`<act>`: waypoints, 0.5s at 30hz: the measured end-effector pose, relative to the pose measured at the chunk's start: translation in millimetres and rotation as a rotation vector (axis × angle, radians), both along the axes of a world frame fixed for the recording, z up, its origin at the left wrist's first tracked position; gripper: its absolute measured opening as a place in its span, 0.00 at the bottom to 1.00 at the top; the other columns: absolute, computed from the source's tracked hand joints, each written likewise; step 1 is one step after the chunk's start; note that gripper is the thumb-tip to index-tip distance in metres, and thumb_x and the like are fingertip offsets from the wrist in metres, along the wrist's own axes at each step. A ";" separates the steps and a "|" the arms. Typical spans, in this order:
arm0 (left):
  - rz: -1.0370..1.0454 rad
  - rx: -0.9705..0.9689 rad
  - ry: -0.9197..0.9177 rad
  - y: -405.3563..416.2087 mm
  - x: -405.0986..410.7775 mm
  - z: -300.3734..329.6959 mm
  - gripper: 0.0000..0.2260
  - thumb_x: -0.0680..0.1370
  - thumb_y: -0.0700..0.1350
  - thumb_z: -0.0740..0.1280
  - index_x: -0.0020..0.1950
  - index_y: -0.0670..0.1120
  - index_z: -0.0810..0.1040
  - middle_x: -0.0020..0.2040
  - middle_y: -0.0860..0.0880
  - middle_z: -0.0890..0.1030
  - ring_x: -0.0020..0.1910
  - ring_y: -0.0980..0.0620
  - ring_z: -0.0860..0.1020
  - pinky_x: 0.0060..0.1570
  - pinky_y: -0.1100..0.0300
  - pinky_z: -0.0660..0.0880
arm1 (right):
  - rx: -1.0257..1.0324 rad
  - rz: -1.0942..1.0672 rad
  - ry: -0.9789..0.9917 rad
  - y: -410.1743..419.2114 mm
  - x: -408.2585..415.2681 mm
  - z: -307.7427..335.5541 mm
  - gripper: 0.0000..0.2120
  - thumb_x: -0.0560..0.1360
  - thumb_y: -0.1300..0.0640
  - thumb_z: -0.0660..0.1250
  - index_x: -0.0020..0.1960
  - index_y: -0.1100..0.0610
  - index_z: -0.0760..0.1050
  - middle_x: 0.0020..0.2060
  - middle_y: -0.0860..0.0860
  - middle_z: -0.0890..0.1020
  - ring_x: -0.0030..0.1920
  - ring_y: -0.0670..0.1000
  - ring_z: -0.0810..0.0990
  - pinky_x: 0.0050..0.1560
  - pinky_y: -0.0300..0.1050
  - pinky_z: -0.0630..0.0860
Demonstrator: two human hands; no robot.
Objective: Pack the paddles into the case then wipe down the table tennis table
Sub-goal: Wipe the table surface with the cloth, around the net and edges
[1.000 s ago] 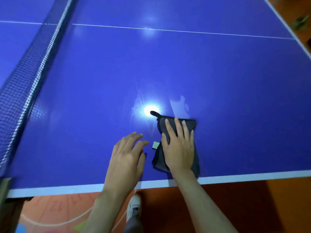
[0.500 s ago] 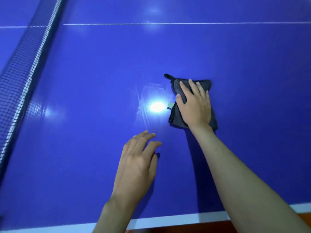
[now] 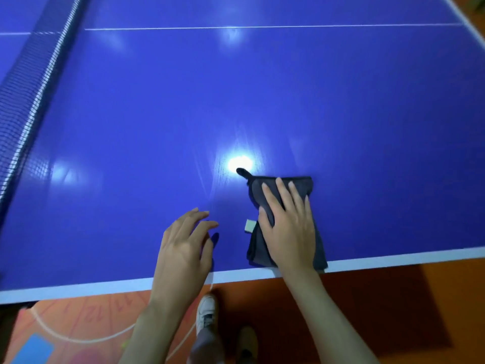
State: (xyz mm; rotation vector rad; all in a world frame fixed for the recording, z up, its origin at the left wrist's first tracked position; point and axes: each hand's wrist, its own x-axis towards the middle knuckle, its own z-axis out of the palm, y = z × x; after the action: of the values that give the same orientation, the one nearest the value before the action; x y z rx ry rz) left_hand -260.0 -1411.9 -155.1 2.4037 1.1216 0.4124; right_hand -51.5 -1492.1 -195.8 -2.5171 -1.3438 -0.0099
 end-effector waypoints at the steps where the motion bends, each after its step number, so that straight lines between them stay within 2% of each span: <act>1: 0.008 -0.008 -0.001 -6.0 -2.4 0.7 0.17 0.81 0.48 0.56 0.59 0.47 0.83 0.66 0.50 0.79 0.72 0.47 0.72 0.65 0.52 0.69 | -0.004 -0.013 0.002 -15.9 -7.1 -0.9 0.26 0.84 0.43 0.55 0.81 0.48 0.67 0.81 0.50 0.66 0.82 0.55 0.61 0.80 0.62 0.62; 7: 0.047 -0.024 -0.008 -24.4 -18.4 5.8 0.17 0.81 0.50 0.57 0.59 0.47 0.83 0.65 0.51 0.79 0.72 0.48 0.74 0.63 0.49 0.72 | -0.010 -0.035 -0.013 -73.0 -25.9 -7.8 0.28 0.83 0.42 0.55 0.81 0.48 0.66 0.82 0.50 0.65 0.82 0.56 0.61 0.79 0.63 0.64; 15: 0.168 -0.004 -0.019 -3.2 -66.3 17.7 0.17 0.81 0.49 0.57 0.61 0.47 0.82 0.64 0.50 0.80 0.69 0.48 0.75 0.62 0.55 0.68 | -0.074 -0.088 -0.050 -42.6 -52.8 -3.0 0.28 0.84 0.43 0.52 0.83 0.48 0.63 0.82 0.52 0.63 0.82 0.59 0.60 0.78 0.68 0.62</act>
State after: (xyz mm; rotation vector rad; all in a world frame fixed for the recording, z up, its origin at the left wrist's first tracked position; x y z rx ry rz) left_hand -326.3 -1415.2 -137.4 2.3048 1.3196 0.4862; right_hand -104.3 -1534.7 -198.9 -2.6528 -1.2723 -0.0424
